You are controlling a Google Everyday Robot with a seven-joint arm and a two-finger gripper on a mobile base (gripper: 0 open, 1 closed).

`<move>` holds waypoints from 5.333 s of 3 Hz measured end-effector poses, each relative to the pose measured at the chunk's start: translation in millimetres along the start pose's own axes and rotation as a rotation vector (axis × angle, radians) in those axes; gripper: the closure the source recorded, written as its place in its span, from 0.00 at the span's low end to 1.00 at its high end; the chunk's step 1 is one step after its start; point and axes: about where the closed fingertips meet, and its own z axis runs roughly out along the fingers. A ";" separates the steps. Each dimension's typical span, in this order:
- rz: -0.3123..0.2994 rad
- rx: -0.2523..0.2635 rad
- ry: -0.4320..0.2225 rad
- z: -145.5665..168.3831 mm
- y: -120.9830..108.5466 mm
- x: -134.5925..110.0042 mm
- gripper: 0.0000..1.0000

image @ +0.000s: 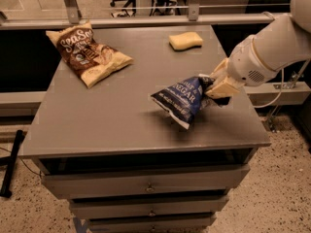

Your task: Move blue chip bag near sponge

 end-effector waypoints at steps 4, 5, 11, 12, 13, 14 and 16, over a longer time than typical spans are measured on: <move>-0.074 0.132 -0.115 -1.1 -94.1 22.9 1.00; -0.110 0.175 -0.158 5.9 -141.1 27.6 1.00; -0.204 0.177 -0.248 76.7 -241.3 33.4 0.35; -0.201 0.164 -0.248 81.2 -241.7 38.6 0.13; -0.213 0.167 -0.248 69.7 -243.9 36.5 0.00; -0.215 0.168 -0.248 67.6 -244.4 35.8 0.00; -0.140 0.277 -0.347 7.4 -255.1 20.5 0.00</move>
Offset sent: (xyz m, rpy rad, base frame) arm 0.0256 -0.0232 0.0148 0.0359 -0.0952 -0.0064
